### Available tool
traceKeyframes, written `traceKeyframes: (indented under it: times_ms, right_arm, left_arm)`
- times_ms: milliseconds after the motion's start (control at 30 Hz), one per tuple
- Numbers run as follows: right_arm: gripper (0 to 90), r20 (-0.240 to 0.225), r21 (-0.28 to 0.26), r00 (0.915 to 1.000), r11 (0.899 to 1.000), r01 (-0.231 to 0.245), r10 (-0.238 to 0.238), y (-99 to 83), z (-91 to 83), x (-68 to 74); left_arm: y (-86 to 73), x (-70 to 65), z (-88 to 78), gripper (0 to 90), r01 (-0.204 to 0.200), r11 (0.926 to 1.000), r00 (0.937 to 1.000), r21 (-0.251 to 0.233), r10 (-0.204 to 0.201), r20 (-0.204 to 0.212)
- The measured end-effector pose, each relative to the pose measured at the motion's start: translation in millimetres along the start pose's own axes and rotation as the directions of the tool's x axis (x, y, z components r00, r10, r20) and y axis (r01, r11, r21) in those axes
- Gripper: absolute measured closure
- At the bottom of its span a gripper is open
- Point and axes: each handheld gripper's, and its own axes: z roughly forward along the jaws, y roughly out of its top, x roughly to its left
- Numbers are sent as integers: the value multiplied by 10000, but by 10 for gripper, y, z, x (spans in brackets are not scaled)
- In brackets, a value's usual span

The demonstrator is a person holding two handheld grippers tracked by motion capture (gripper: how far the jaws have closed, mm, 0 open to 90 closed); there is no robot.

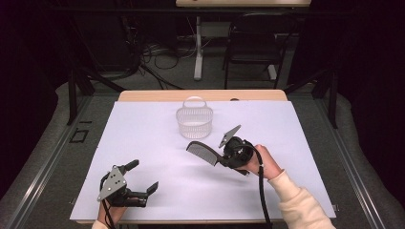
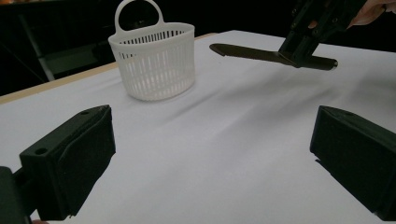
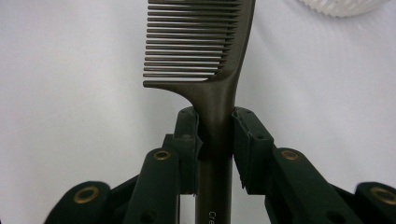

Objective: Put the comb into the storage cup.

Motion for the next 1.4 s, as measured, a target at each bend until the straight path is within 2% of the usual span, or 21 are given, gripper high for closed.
traceKeyframes:
  times_ms: [267,533,667,1400]
  right_arm:
    - [724,8,-451,10000,9990,-34,34,-52,-47,3]
    - [724,33,-686,9996,9972,-294,296,-101,-69,-20]
    - [724,51,-806,9997,9965,-221,226,-112,-70,-30]
    - [724,308,-1430,9974,9879,-599,650,-175,-157,-84]
  left_arm:
    - [-4,2,5,2,43,10000,10000,59,-43,-10]
    - [-5,5,2,1,32,10000,10000,63,-32,-5]
    - [-5,7,2,1,23,10000,10000,72,-22,-4]
    - [-6,7,8,1,63,9999,9999,121,-64,81]
